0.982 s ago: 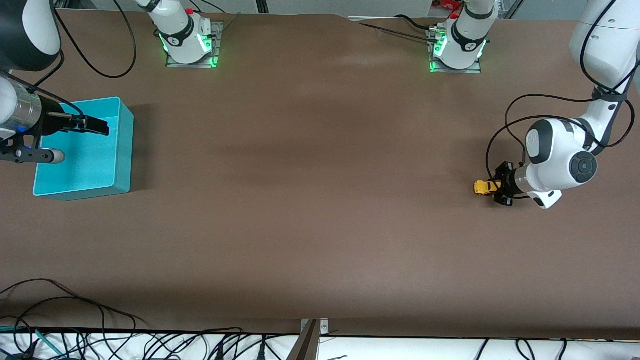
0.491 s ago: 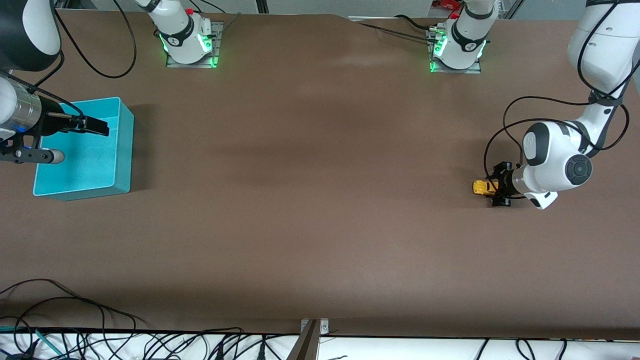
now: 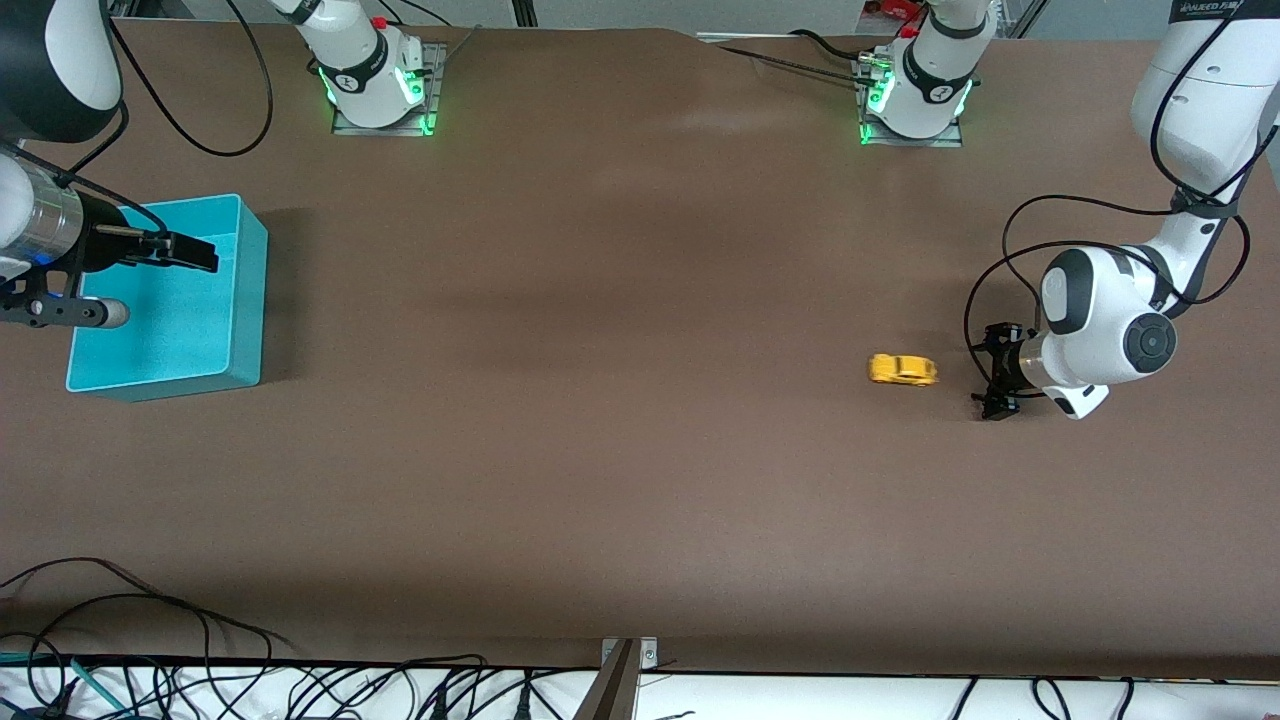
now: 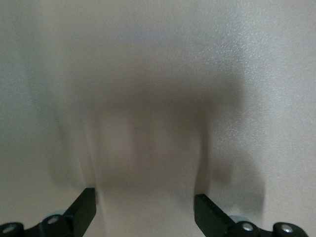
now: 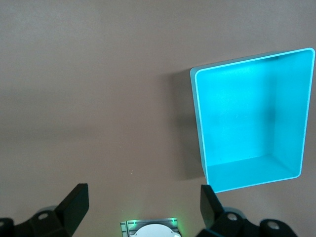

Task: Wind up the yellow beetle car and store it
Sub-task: 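Open the left gripper, letting the car roll toward the teal bin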

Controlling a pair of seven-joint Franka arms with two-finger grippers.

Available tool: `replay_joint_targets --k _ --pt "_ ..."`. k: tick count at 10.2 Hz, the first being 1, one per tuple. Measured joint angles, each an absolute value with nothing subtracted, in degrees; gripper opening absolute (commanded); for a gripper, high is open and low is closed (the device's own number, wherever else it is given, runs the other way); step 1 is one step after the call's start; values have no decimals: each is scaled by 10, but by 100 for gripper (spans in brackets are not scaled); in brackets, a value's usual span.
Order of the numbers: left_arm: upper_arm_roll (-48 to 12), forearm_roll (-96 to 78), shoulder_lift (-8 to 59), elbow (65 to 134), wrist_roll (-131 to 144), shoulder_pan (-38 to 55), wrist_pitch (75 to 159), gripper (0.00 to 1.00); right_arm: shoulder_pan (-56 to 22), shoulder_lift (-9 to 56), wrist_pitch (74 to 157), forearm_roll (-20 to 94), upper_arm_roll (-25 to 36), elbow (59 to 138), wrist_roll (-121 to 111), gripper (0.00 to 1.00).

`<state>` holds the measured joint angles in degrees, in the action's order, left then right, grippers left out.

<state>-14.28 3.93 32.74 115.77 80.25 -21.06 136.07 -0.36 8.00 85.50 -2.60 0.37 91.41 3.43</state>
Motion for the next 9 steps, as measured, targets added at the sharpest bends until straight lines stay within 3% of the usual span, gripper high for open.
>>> replay_joint_targets --k 5,9 --pt "-145 42 327 1155 799 -210 1359 92 -10 84 855 -26 3 914 34 100" --pt "-172 46 296 1089 731 -209 1242 92 -11 85 855 -26 3 914 34 100"
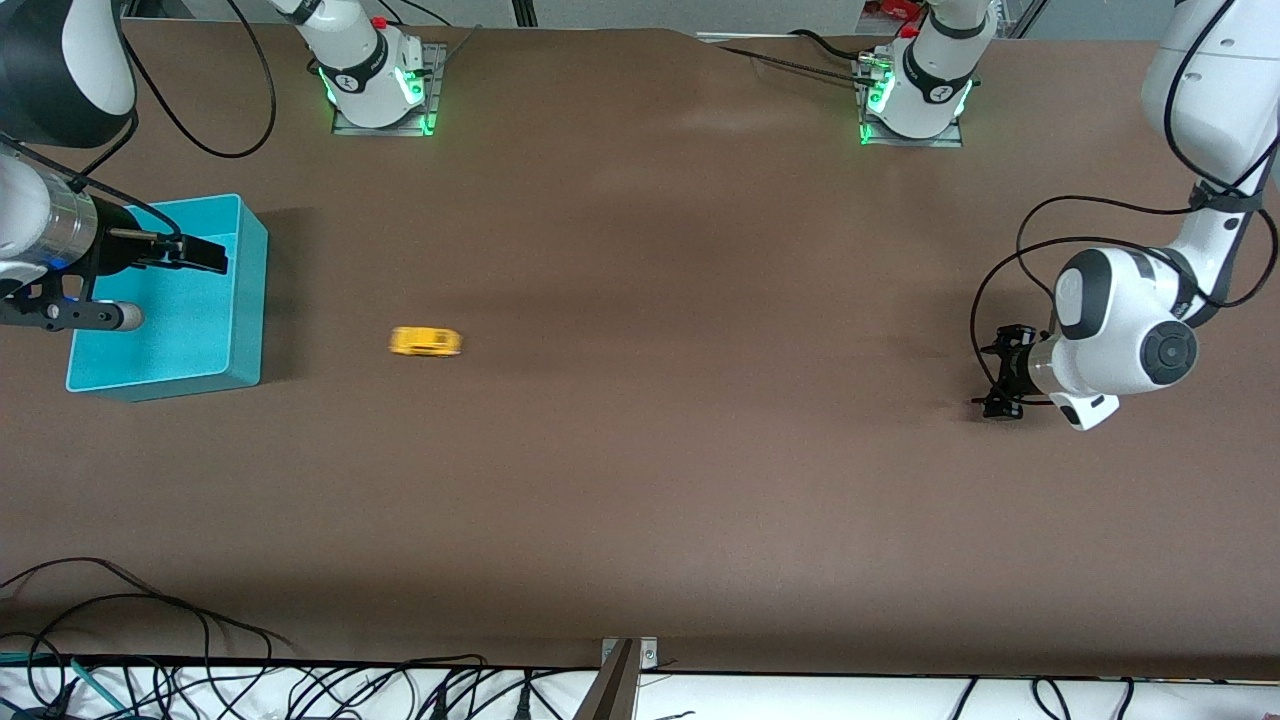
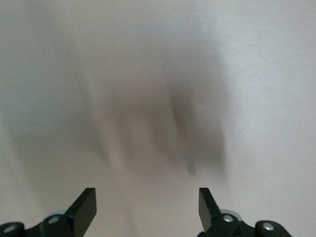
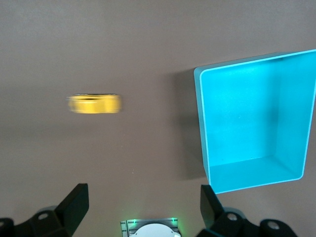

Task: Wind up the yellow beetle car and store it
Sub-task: 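Open the left gripper, letting the car roll toward the teal bin, then withdraw the left gripper while the right gripper reaches toward the car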

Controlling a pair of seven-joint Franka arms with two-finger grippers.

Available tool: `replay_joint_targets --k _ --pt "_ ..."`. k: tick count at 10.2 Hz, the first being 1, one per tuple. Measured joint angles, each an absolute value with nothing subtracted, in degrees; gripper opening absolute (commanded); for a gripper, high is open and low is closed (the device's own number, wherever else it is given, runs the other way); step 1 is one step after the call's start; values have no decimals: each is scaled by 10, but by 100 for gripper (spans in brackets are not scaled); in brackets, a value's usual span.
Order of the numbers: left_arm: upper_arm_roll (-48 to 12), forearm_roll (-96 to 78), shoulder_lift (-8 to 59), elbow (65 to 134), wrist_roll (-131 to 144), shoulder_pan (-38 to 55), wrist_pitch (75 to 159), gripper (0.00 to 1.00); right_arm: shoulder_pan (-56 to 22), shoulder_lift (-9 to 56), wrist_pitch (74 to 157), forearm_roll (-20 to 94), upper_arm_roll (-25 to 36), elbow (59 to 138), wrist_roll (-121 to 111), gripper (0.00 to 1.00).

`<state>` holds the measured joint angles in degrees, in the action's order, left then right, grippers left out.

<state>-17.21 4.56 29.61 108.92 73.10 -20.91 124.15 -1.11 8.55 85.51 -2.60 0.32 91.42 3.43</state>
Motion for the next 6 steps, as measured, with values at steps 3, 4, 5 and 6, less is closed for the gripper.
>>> replay_joint_targets --k 3,4,5,6 --pt "-190 46 254 1075 594 -209 1208 95 -11 89 855 -26 5 914 34 100" --pt "-192 46 241 1074 540 -209 1203 95 -10 90 855 -26 6 914 34 100" --pt "-194 46 229 1074 486 -209 1201 97 -10 91 855 -26 6 914 34 100" --pt "-195 46 218 1073 436 -209 1200 100 -10 91 856 -26 6 914 34 100"
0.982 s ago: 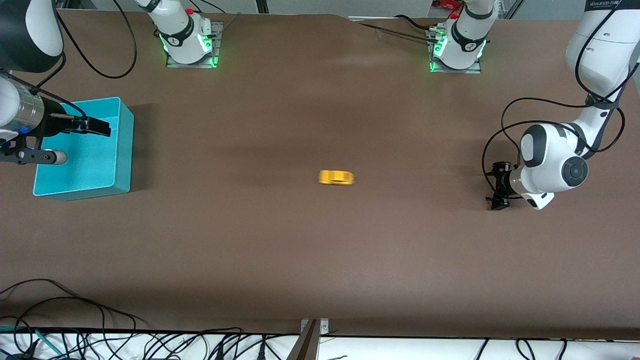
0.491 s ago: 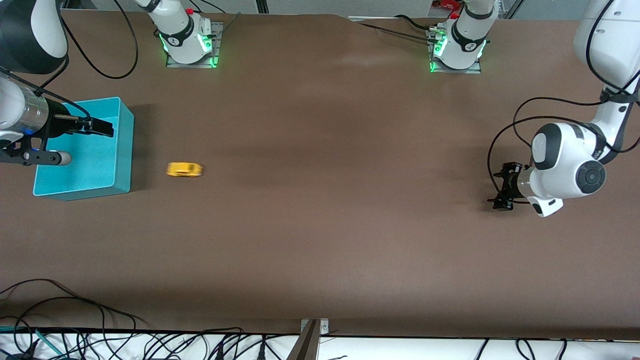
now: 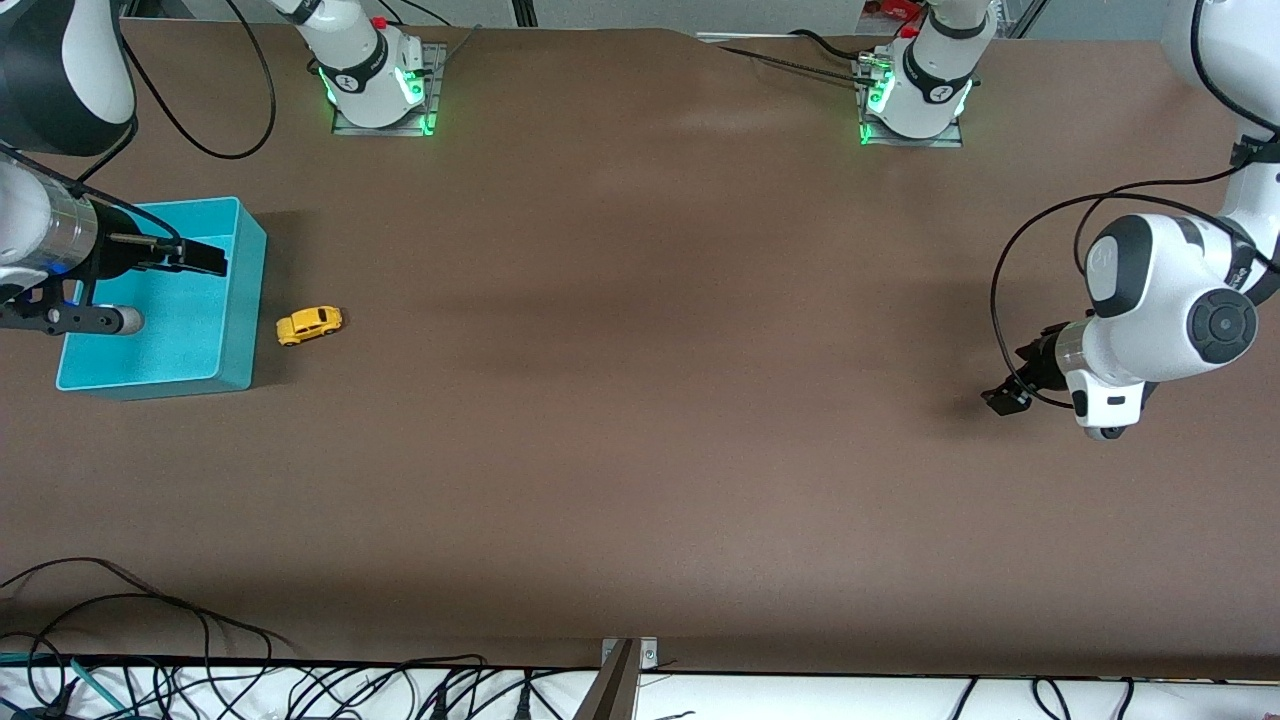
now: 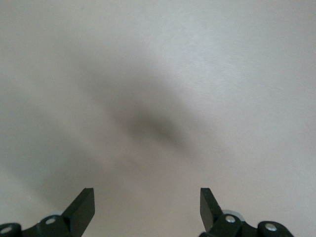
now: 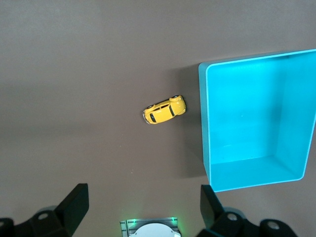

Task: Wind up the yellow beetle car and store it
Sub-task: 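Withdraw the left gripper while the right gripper reaches toward the car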

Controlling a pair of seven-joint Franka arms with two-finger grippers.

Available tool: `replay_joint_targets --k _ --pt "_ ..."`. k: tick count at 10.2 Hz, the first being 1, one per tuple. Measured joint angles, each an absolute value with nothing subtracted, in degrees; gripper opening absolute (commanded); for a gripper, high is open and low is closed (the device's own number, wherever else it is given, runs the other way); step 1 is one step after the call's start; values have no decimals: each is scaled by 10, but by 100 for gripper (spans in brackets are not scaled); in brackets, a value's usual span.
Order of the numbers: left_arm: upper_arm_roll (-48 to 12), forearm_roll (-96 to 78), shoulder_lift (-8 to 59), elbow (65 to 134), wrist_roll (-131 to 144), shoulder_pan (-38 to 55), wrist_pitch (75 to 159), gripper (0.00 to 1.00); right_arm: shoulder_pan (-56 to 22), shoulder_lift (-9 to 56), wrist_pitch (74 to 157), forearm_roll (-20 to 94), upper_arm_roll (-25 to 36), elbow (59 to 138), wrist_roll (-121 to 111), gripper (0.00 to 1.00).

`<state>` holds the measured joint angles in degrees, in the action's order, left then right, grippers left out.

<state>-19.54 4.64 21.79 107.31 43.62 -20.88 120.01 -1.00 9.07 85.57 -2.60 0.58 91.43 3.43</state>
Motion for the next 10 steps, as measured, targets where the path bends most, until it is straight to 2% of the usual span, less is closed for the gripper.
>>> replay_joint_targets --k 2,5,10 --pt "-199 46 193 1065 328 -209 1176 100 -10 91 856 -26 6 914 34 100" --pt "-215 46 159 1008 215 -209 1085 100 -9 96 864 -26 8 914 35 100" --pt "-229 46 93 984 126 -209 1035 99 -3 104 878 -26 11 914 36 100"
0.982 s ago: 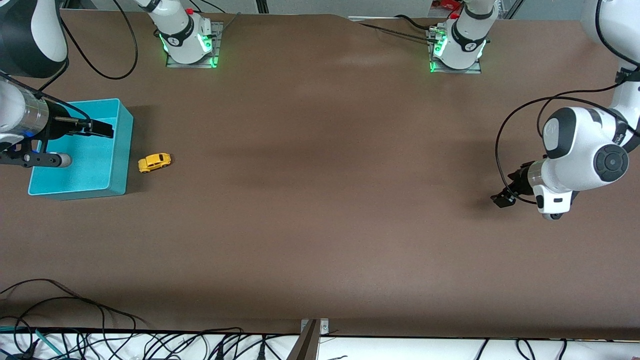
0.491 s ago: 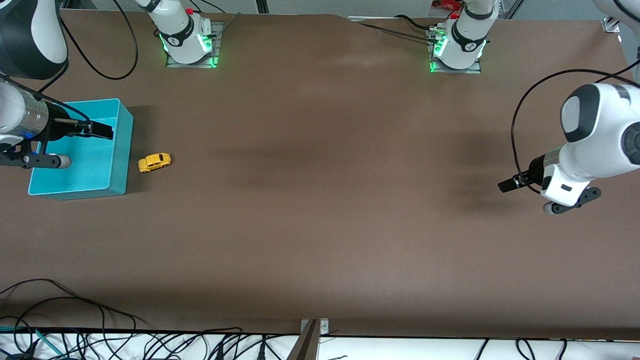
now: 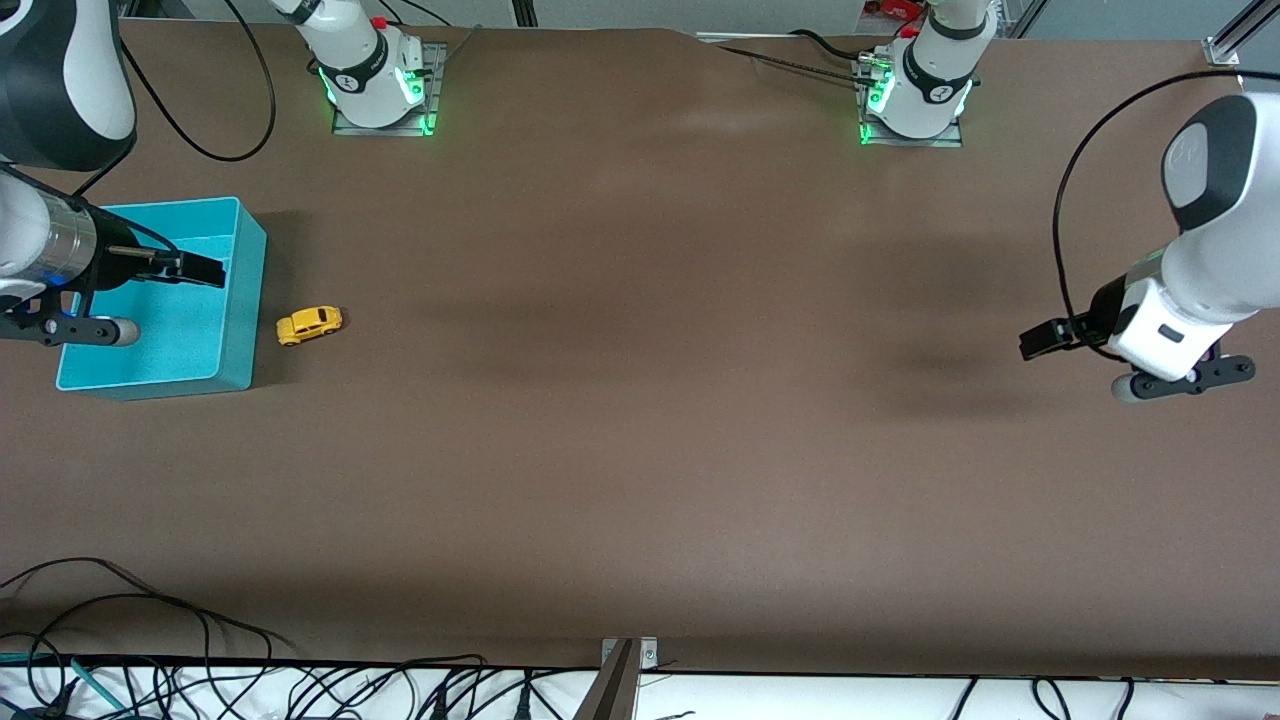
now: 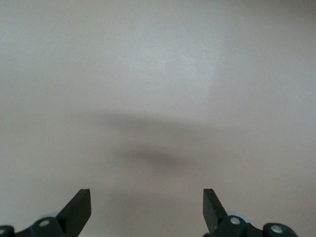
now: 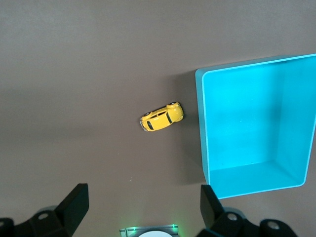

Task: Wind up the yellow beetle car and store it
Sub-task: 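Withdraw the left gripper while the right gripper reaches toward the car, then lower the right gripper around the yellow car and close on it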

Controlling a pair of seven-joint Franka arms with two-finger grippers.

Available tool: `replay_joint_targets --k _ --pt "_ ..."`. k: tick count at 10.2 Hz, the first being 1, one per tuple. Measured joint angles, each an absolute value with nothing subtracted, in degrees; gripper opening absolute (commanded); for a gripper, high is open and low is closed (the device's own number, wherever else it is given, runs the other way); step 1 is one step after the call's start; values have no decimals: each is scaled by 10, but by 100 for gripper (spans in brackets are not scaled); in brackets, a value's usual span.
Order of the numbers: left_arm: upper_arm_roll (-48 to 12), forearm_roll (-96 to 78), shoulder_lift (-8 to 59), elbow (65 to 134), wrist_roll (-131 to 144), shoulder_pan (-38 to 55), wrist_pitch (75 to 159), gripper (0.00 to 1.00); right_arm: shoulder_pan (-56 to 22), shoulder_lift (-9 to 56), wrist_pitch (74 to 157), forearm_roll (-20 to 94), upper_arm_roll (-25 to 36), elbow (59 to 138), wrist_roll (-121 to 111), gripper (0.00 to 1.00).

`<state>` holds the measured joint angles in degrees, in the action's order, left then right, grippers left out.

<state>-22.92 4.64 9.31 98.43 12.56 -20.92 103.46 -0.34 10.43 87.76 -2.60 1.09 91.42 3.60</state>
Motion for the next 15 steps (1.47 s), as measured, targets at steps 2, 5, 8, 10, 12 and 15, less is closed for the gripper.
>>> replay_joint_targets --k 2,5,8,10,12,15 --pt "-229 46 63 984 88 -210 1008 100 -2 110 903 -26 10 920 45 100" --pt "-226 46 55 984 60 -211 985 100 -2 99 1007 -26 7 998 65 100" --pt "-225 46 55 984 26 -218 978 100 -2 85 1084 -26 7 1070 66 100" --pt "-225 46 55 984 8 -228 976 100 -2 84 1139 -26 7 1114 66 100" --pt "-226 46 55 984 6 -228 975 100 -2 85 1215 -26 7 1167 66 100" --pt "-226 46 55 984 6 -228 975 100 -2 87 1305 -26 7 1241 66 100"
